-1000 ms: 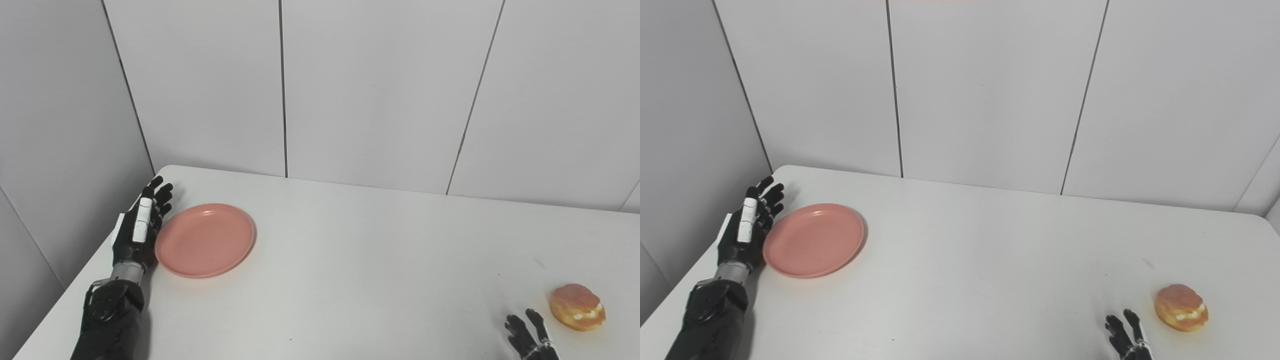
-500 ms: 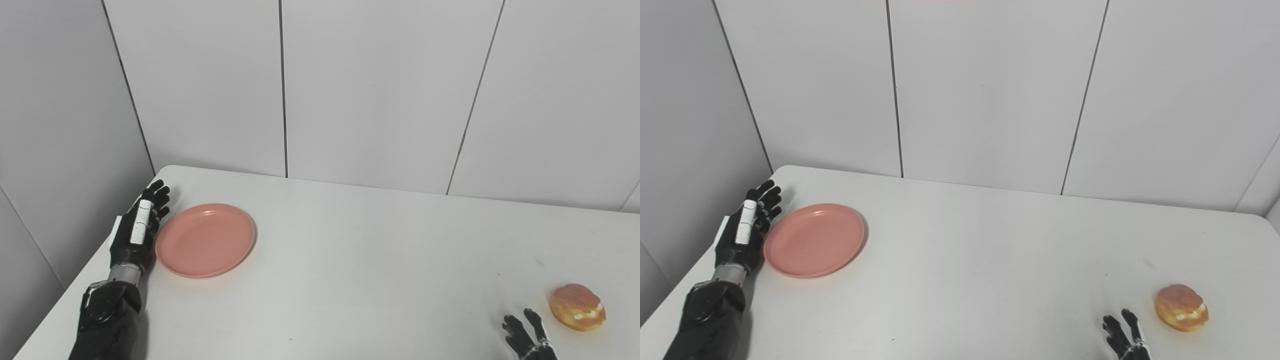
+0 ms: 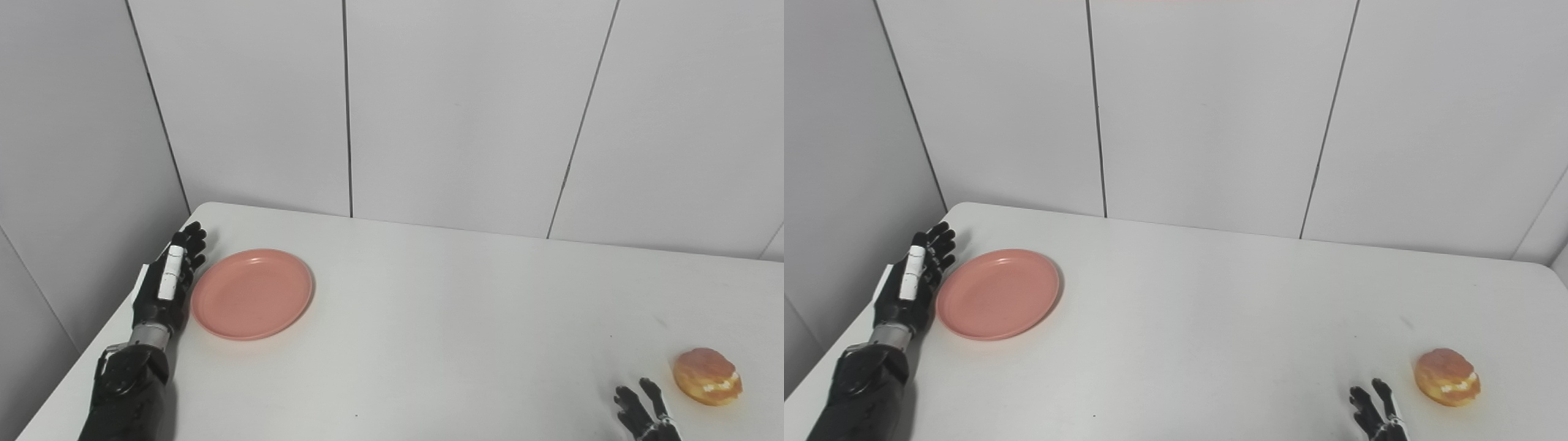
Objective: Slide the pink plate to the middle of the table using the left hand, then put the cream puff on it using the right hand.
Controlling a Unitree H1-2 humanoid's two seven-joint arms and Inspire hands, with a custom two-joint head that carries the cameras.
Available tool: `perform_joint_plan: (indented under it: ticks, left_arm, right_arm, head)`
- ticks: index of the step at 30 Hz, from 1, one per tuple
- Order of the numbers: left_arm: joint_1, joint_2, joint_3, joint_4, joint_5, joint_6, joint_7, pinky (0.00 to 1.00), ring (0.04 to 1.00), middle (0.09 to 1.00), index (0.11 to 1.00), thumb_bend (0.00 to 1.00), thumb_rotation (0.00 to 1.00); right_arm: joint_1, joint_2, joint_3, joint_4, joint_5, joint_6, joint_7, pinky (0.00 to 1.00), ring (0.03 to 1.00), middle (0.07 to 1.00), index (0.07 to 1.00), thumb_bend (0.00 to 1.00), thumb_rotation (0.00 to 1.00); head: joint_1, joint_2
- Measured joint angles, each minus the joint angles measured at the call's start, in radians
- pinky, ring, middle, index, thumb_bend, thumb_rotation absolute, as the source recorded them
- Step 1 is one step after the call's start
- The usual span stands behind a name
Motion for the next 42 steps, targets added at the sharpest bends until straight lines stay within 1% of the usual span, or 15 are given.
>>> perform_joint_plan:
  ticks: [2, 6, 8, 11, 13, 15, 17, 19, 21, 26, 30, 33, 38, 40, 42]
  left_arm:
    - [0.0, 0.001, -0.003, 0.003, 0.0, 0.0, -0.005, 0.86, 0.904, 0.877, 0.786, 0.9, 0.83]
    - [0.0, 0.0, -0.012, 0.001, 0.006, 0.0, -0.004, 0.88, 0.894, 0.858, 0.773, 0.9, 0.83]
    - [0.0, -0.004, -0.019, -0.007, 0.011, 0.006, 0.0, 0.84, 0.879, 0.847, 0.767, 0.93, 0.81]
    - [0.016, -0.024, -0.035, -0.058, 0.022, 0.027, 0.004, 0.8, 0.874, 0.844, 0.775, 0.94, 0.81]
    - [0.021, -0.031, -0.051, -0.074, 0.027, 0.046, 0.005, 0.79, 0.882, 0.844, 0.775, 0.96, 0.82]
    - [0.021, -0.036, -0.061, -0.079, 0.039, 0.054, 0.005, 0.81, 0.898, 0.854, 0.781, 0.95, 0.85]
    - [0.021, -0.037, -0.077, -0.086, 0.053, 0.058, 0.005, 0.82, 0.902, 0.856, 0.782, 0.94, 0.87]
    - [0.026, -0.038, -0.085, -0.096, 0.058, 0.067, 0.006, 0.84, 0.905, 0.859, 0.78, 0.93, 0.86]
    - [0.032, -0.039, -0.089, -0.112, 0.059, 0.083, 0.007, 0.84, 0.909, 0.865, 0.785, 0.95, 0.85]
    - [0.045, -0.055, -0.093, -0.148, 0.058, 0.112, 0.02, 0.86, 0.915, 0.876, 0.786, 0.95, 0.85]
    - [0.045, -0.068, -0.097, -0.167, 0.058, 0.129, 0.035, 0.84, 0.899, 0.856, 0.78, 0.99, 0.83]
    - [0.044, -0.085, -0.101, -0.175, 0.066, 0.129, 0.052, 0.8, 0.883, 0.84, 0.771, 0.97, 0.84]
    - [0.041, -0.098, -0.113, -0.178, 0.069, 0.129, 0.064, 0.78, 0.872, 0.832, 0.77, 0.97, 0.86]
    - [0.038, -0.104, -0.114, -0.178, 0.07, 0.129, 0.071, 0.79, 0.875, 0.834, 0.773, 0.96, 0.86]
    - [0.033, -0.117, -0.115, -0.179, 0.07, 0.132, 0.084, 0.81, 0.877, 0.832, 0.767, 0.93, 0.87]
  right_arm:
    - [0.0, 0.0, 0.001, -0.002, -0.007, 0.001, -0.001, 0.93, 0.916, 0.889, 0.962, 0.79, 1.0]
    - [0.001, 0.0, 0.001, -0.003, -0.011, 0.004, -0.002, 0.94, 0.915, 0.891, 0.961, 0.79, 1.0]
    - [0.002, -0.001, 0.001, -0.005, -0.011, 0.005, -0.002, 0.94, 0.92, 0.897, 0.963, 0.78, 1.0]
    - [0.005, -0.001, 0.0, -0.01, -0.011, 0.01, -0.003, 0.93, 0.914, 0.89, 0.96, 0.79, 1.0]
    - [0.005, -0.001, 0.0, -0.013, -0.011, 0.018, -0.004, 0.93, 0.911, 0.888, 0.958, 0.8, 1.0]
    - [0.004, -0.001, 0.001, -0.014, -0.017, 0.022, -0.005, 0.93, 0.913, 0.889, 0.961, 0.8, 1.0]
    - [0.004, -0.001, 0.001, -0.014, -0.02, 0.022, -0.006, 0.93, 0.914, 0.89, 0.963, 0.8, 1.0]
    - [0.004, -0.001, 0.001, -0.014, -0.022, 0.023, -0.007, 0.93, 0.912, 0.887, 0.96, 0.79, 1.0]
    - [0.004, -0.001, 0.001, -0.015, -0.024, 0.023, -0.009, 0.93, 0.911, 0.888, 0.958, 0.78, 1.0]
    - [0.006, 0.0, 0.003, -0.018, -0.033, 0.024, -0.015, 0.92, 0.905, 0.886, 0.957, 0.79, 1.0]
    - [0.009, -0.001, 0.003, -0.022, -0.037, 0.026, -0.018, 0.92, 0.908, 0.889, 0.957, 0.79, 1.0]
    - [0.012, -0.001, 0.003, -0.029, -0.039, 0.034, -0.02, 0.93, 0.914, 0.891, 0.96, 0.79, 1.0]
    - [0.013, 0.0, 0.004, -0.033, -0.043, 0.042, -0.022, 0.9, 0.904, 0.884, 0.955, 0.81, 1.0]
    - [0.014, 0.0, 0.004, -0.033, -0.046, 0.042, -0.024, 0.9, 0.899, 0.881, 0.952, 0.82, 1.0]
    - [0.015, 0.0, 0.004, -0.035, -0.048, 0.043, -0.027, 0.89, 0.896, 0.88, 0.952, 0.81, 1.0]
  head:
    - [-0.002, 0.002]
    - [-0.002, 0.003]
    - [-0.002, 0.005]
    - [-0.006, 0.008]
    - [-0.008, 0.008]
    - [-0.011, 0.008]
    - [-0.011, 0.006]
    - [-0.014, 0.008]
    - [-0.015, 0.008]
    - [-0.015, 0.008]
    - [-0.021, 0.011]
    - [-0.029, 0.014]
    - [-0.037, 0.018]
    - [-0.038, 0.018]
    - [-0.043, 0.021]
